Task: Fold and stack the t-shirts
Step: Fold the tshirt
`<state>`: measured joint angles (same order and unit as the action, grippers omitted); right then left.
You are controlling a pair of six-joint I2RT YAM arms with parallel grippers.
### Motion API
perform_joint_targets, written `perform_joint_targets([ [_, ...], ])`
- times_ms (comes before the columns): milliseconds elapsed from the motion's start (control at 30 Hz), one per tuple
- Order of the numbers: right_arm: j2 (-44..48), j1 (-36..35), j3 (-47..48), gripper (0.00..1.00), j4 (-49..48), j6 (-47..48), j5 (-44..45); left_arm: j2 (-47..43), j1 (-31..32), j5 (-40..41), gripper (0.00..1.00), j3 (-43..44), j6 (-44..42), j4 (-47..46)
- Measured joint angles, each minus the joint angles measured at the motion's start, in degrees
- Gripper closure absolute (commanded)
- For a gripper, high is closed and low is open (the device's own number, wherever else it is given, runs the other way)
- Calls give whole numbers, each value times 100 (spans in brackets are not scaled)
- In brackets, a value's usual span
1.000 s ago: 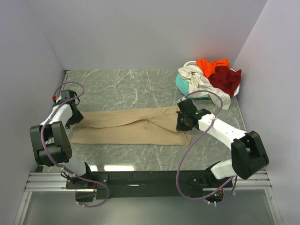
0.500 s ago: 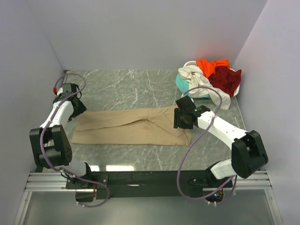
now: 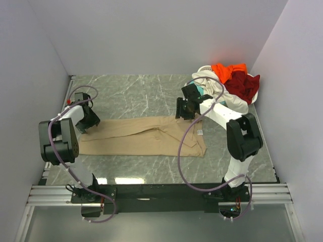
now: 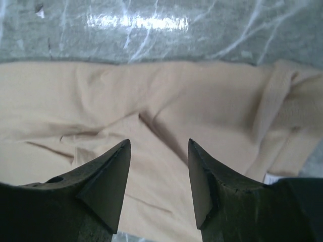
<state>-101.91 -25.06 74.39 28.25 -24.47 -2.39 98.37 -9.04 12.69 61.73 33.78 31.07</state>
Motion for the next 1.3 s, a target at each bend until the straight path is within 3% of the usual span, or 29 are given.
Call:
perform_joint_targets([
  [300,-737,52,319,46,-39,181,-352,177,0,-90,30,0,13,-66],
  [533,-796,52,319,46,-59,275,-470,208,0,-85,30,0,11,-85],
  [933,-990,50,319,55,-57,352,-756,278,0,-81,30,70,-9,-85],
  [1300,-1027,28,291,94,-68,455,-1134,280,0,-81,30,57,-11,-136],
])
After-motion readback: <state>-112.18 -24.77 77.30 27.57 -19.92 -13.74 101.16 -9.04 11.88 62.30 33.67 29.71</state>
